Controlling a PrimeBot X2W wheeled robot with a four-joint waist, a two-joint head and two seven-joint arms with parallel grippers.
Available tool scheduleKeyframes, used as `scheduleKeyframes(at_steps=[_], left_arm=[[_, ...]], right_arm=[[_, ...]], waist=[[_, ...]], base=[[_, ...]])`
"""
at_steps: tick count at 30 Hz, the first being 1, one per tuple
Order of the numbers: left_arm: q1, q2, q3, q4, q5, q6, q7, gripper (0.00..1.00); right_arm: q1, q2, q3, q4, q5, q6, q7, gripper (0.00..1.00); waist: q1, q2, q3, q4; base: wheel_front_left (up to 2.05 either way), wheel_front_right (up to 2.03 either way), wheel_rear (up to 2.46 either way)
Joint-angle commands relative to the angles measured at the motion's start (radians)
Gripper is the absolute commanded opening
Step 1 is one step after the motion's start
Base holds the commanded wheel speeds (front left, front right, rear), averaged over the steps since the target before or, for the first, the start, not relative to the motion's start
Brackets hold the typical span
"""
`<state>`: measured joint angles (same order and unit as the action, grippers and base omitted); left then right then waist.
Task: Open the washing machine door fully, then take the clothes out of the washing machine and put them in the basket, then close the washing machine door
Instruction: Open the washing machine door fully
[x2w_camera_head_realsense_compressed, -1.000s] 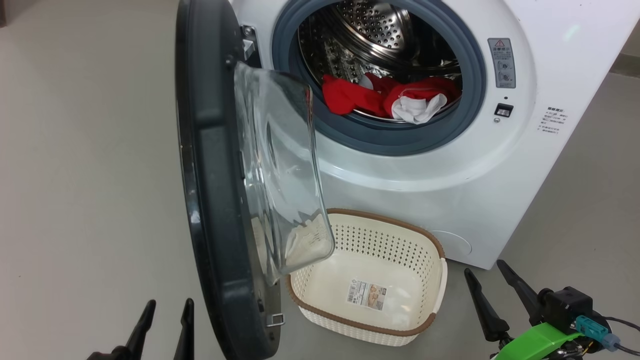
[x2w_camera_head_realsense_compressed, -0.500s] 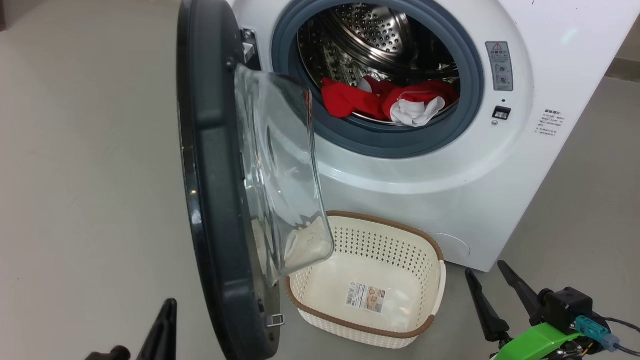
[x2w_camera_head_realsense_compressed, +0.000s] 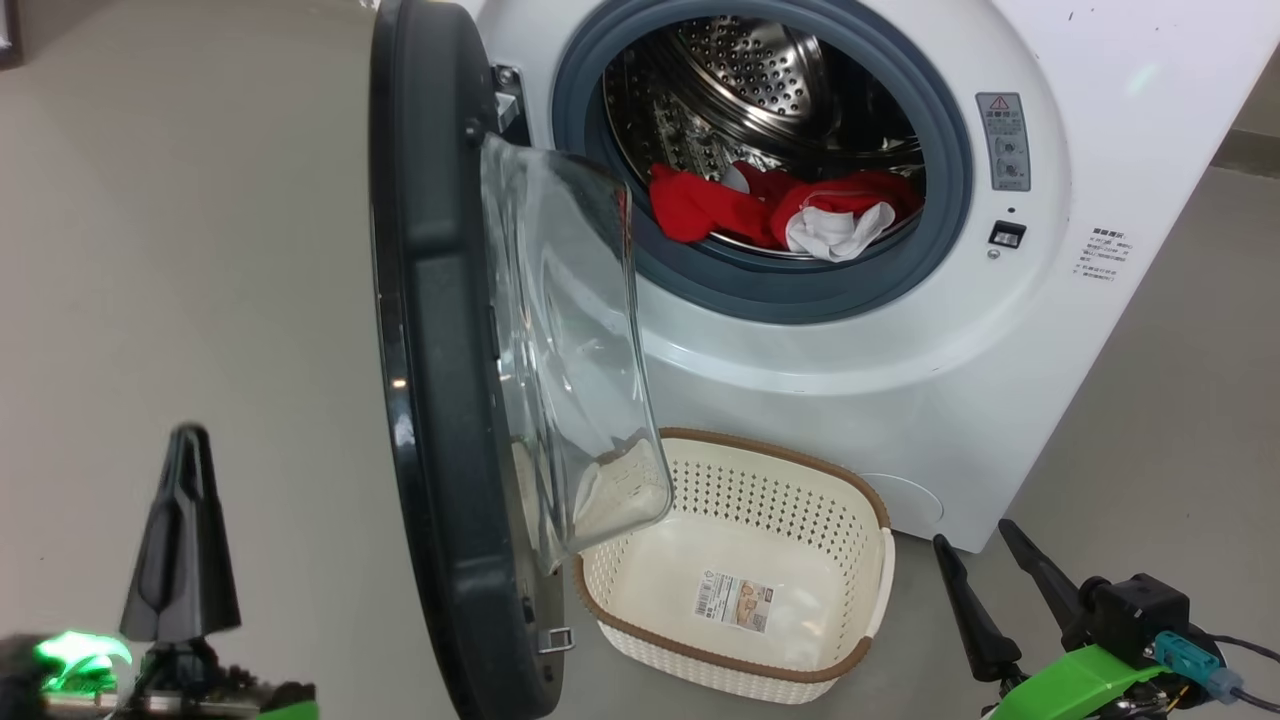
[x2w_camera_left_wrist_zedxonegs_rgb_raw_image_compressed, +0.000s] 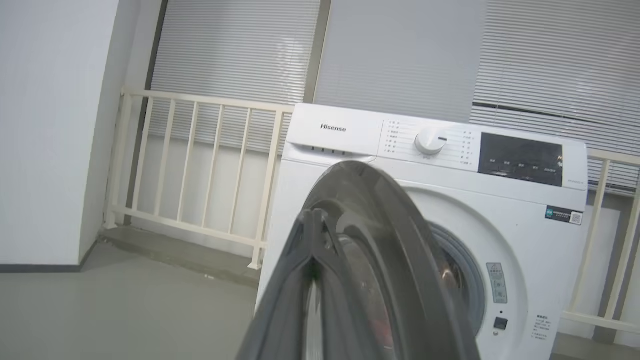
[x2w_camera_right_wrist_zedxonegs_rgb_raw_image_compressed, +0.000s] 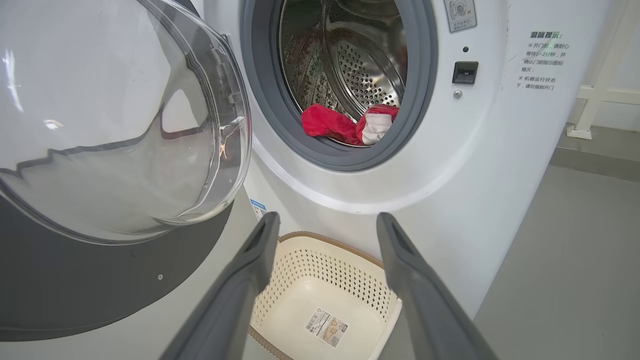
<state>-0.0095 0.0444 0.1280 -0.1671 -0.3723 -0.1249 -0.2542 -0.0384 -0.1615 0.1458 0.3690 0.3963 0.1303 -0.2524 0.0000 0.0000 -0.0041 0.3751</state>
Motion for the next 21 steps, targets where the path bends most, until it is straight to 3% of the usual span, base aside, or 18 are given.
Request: scheduleKeyframes(at_steps=[1,5,9,15,21], left_arm=[[-0.038,0.006,0.017,-0.067,-0.007,-0.006,-0.008,0.00],[-0.028,0.006,-0.087,-0.213,0.002,-0.006,-0.008,0.00],[0.003,0.016,-0.257,-0.272,0.009,-0.006,-0.008,0.00],[0.046,0.039,-0.449,-0.235,-0.022,-0.006,0.037,0.00],[0.063,0.040,-0.494,-0.133,-0.073,-0.001,0.108,0.00]], right_arm=[[0.002,-0.015,0.017,-0.027,-0.006,0.000,-0.009,1.00],[-0.001,-0.015,0.018,-0.030,-0.006,0.000,-0.009,1.00],[-0.005,-0.016,0.021,-0.032,-0.005,0.000,-0.009,1.00],[-0.012,-0.014,0.025,-0.034,-0.006,0.000,-0.009,1.00],[-0.016,-0.011,0.025,-0.038,-0.010,0.000,-0.009,1.00]], waist=[[0.0000,0.0000,0.000,0.000],[0.0000,0.0000,0.003,-0.001],[0.0000,0.0000,0.006,-0.002],[0.0000,0.0000,0.012,-0.003],[0.0000,0.0000,0.017,-0.007]], base=[[0.00,0.00,0.00],[0.00,0.00,0.00],[0.00,0.00,0.00],[0.00,0.00,0.00],[0.00,0.00,0.00]])
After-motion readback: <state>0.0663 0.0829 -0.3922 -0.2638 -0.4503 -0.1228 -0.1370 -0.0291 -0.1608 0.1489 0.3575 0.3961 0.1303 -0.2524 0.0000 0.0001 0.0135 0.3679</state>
